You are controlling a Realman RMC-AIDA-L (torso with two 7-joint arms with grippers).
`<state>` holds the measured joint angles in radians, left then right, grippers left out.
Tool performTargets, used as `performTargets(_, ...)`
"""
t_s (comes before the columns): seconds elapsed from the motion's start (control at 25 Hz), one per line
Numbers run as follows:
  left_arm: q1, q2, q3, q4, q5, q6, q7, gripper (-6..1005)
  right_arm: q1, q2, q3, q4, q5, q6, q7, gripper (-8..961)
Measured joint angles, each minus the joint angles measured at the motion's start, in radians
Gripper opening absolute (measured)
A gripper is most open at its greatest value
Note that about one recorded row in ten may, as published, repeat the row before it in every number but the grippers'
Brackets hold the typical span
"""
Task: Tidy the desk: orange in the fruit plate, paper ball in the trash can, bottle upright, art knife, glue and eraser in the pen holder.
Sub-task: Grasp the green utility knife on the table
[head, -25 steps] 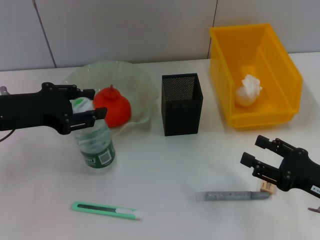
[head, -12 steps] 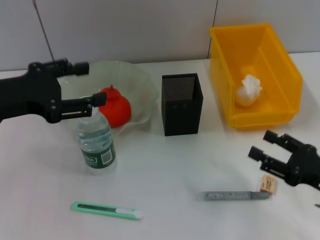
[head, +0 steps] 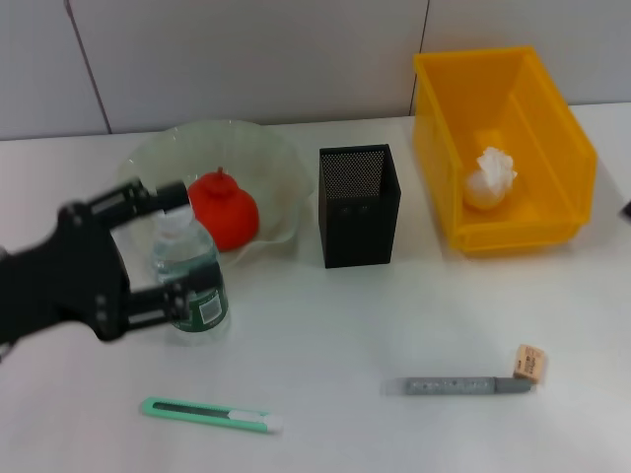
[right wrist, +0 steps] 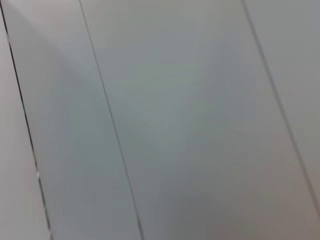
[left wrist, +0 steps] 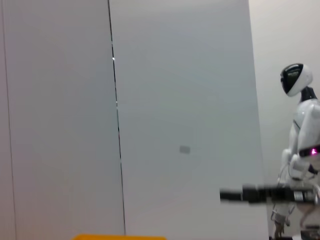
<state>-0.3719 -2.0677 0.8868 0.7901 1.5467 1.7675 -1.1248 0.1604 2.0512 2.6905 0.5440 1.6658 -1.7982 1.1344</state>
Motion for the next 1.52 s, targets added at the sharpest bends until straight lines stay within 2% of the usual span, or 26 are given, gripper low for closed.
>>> performTargets(0.16, -0.007, 0.0, -0.001, -0.251, 0.006, -0.001, 0.269, 832, 0.01, 0.008, 0.153, 0.069, 0.003, -0.092, 0.062, 770)
performTargets(0.36, -0.01, -0.002, -0.002, -0.364, 0.002, -0.034, 0.338, 832, 0.017, 0.002, 0.17, 0.113, 0.002, -0.099, 0.105, 771)
performTargets(0.6, -0.01, -0.003, -0.004, -0.407, 0.002, -0.042, 0.372, 831, 0.026, 0.001, 0.164, 0.142, -0.004, -0.1, 0.111, 770)
performTargets(1.12, -0.006, -0.004, 0.001, -0.413, 0.003, -0.046, 0.361, 831, 0.015, 0.007, 0.165, 0.145, -0.05, -0.11, 0.114, 771)
performTargets(1.2, -0.009, -0.003, 0.018, -0.397, 0.007, -0.045, 0.325, 831, 0.019, 0.007, 0.165, 0.146, -0.095, -0.106, 0.113, 771)
performTargets(1.24, -0.008, -0.002, 0.063, -0.342, 0.009, -0.049, 0.269, 831, 0.022, 0.007, 0.166, 0.144, -0.137, -0.096, 0.11, 771)
performTargets(1.32, 0.0, -0.003, 0.091, -0.3, 0.01, -0.059, 0.236, 831, 0.021, 0.009, 0.166, 0.139, -0.154, -0.085, 0.101, 771)
performTargets(1.36, 0.029, -0.003, 0.162, -0.163, 0.01, -0.1, 0.143, 831, 0.018, 0.01, 0.167, 0.137, -0.156, -0.08, 0.095, 771)
performTargets(1.4, 0.029, -0.003, 0.162, -0.163, 0.01, -0.1, 0.143, 831, 0.018, 0.01, 0.167, 0.137, -0.156, -0.08, 0.095, 771)
performTargets(1.52, 0.076, 0.0, 0.279, 0.05, 0.022, -0.166, 0.003, 831, 0.013, 0.014, 0.166, 0.135, -0.171, -0.069, 0.082, 771)
